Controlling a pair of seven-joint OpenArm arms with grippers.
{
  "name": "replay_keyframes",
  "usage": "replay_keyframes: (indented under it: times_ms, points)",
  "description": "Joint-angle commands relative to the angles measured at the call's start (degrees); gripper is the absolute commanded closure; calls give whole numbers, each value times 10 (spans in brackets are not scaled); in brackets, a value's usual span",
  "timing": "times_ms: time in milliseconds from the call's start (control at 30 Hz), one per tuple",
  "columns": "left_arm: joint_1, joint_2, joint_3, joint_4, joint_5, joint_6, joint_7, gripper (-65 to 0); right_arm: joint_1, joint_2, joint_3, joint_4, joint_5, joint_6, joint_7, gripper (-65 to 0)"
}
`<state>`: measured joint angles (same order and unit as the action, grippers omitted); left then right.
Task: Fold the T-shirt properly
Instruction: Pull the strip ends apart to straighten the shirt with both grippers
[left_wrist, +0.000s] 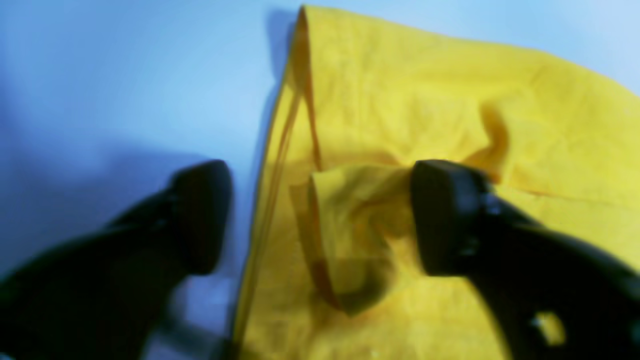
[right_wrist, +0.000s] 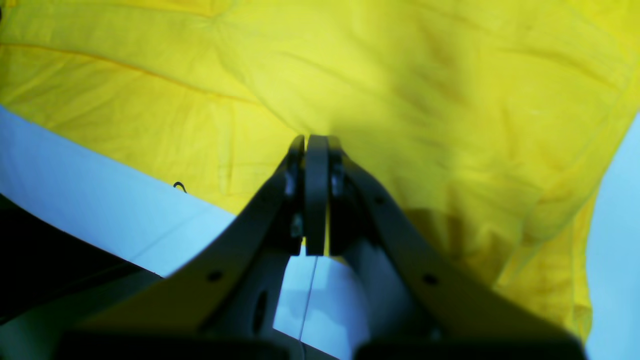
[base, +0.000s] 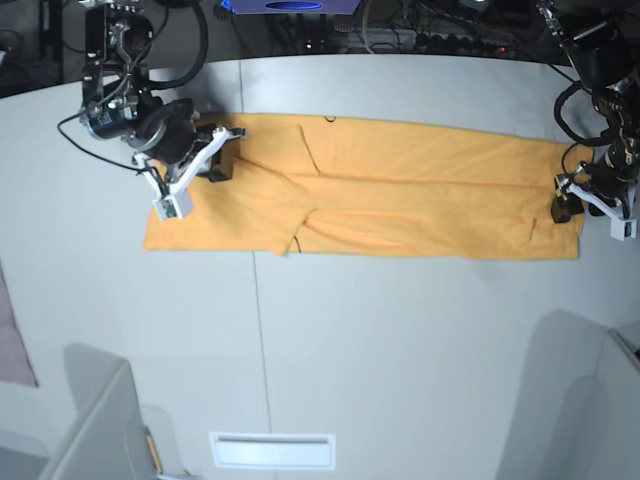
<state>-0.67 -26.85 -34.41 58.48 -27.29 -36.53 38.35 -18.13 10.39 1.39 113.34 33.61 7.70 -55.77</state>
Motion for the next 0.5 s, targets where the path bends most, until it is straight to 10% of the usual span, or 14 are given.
replay_keyframes:
  times_ms: [0,233,467]
  points:
    - [0,-7,1,1,5,-3,19,-377,3,4,2,10,6,1,9,0]
    - [1,-13,-1,-1,6,-3,19,0,2,3,3,10,7,1,9,0]
    - [-2,-50,-6,16,2,-2,18,0,-6,-7,3,11,8,1,9,0]
